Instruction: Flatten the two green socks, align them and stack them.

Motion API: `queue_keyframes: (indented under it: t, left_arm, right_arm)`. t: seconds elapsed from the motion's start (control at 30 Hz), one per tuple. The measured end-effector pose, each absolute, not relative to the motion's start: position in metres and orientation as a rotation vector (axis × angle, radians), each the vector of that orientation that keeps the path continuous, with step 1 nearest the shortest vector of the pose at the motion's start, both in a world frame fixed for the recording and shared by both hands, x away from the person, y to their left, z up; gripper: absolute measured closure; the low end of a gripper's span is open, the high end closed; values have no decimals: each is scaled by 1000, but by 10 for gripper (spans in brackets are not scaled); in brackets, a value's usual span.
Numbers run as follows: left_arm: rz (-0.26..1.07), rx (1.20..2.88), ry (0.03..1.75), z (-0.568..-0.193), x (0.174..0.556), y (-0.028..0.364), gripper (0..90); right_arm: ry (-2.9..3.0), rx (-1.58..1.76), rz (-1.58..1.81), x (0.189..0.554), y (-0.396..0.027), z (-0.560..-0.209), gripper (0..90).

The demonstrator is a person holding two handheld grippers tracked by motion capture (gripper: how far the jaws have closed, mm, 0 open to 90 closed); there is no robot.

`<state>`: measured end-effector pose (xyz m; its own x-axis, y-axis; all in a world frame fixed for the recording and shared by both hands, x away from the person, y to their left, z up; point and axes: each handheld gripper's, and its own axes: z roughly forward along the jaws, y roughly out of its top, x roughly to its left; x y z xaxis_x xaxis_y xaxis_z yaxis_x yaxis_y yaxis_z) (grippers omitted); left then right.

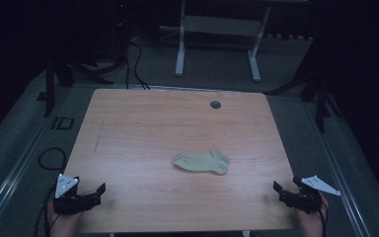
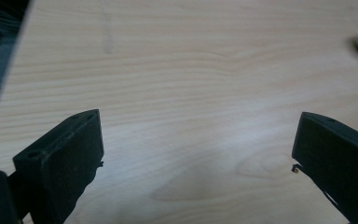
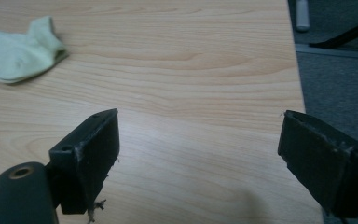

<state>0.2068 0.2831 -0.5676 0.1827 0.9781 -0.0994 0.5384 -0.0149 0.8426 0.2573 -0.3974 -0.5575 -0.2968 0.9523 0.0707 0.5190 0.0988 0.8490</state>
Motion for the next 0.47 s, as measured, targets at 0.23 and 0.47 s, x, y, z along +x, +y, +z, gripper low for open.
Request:
queue_keyframes:
  t: [0.23,0.47]
  left_arm:
    - [733,1636,1474,-568,205,283,22]
    - [733,1633,1475,-570,204,284,22]
  right_arm:
    - [1790,1460,1091,258,-399,-559,126]
    - [1796,1467,1080,259,-398,-559,127]
